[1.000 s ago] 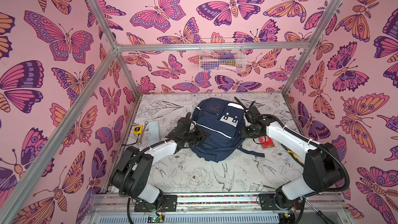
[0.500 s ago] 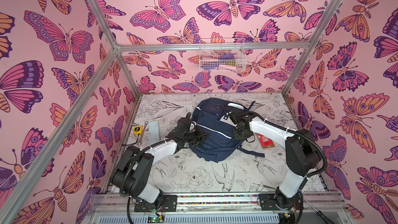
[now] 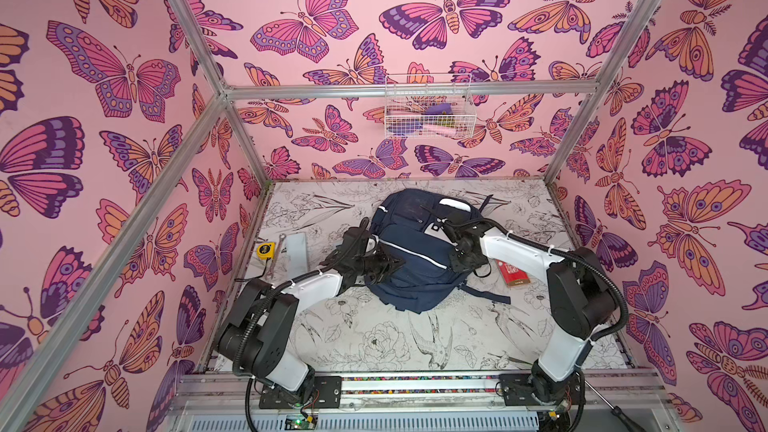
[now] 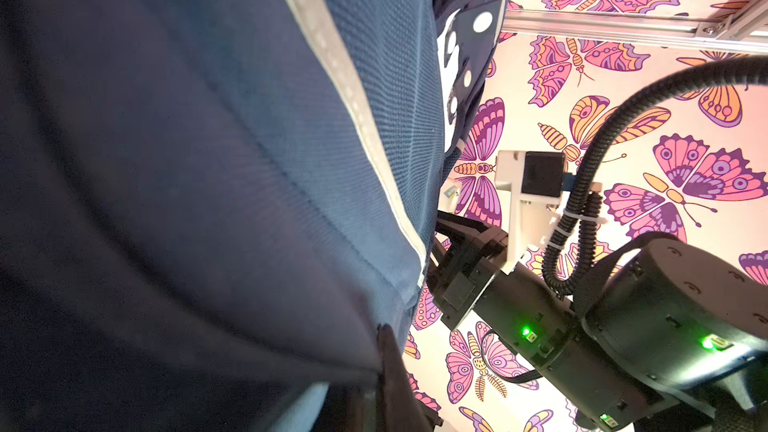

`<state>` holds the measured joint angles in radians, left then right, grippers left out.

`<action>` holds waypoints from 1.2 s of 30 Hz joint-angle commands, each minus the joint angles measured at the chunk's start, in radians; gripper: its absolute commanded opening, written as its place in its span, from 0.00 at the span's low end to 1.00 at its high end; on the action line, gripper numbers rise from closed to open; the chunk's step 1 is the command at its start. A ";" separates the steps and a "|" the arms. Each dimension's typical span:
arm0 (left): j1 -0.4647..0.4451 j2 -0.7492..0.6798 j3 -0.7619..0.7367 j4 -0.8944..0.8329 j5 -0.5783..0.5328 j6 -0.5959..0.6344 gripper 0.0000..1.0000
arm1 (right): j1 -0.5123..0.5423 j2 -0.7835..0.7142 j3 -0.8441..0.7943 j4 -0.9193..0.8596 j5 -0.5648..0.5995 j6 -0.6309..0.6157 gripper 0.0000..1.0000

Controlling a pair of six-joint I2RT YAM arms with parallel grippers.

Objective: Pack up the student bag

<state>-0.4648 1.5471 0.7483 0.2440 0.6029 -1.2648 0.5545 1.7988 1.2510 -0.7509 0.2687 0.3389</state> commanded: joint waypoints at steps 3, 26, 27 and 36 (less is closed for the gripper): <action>0.006 0.009 0.010 0.049 0.022 0.021 0.00 | 0.004 0.033 -0.030 0.012 -0.001 -0.008 0.17; 0.009 0.001 -0.002 0.066 -0.010 0.004 0.00 | 0.007 -0.164 -0.005 -0.096 -0.109 0.062 0.00; 0.011 -0.003 -0.005 0.071 -0.015 -0.003 0.00 | 0.011 -0.176 -0.012 -0.101 -0.121 0.071 0.00; 0.017 -0.067 -0.099 0.236 -0.137 -0.132 0.00 | 0.086 -0.284 -0.103 -0.105 -0.167 0.157 0.00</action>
<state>-0.4564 1.5219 0.6624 0.3607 0.5488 -1.3460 0.6159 1.5723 1.1633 -0.8165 0.1535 0.4500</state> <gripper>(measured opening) 0.065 0.087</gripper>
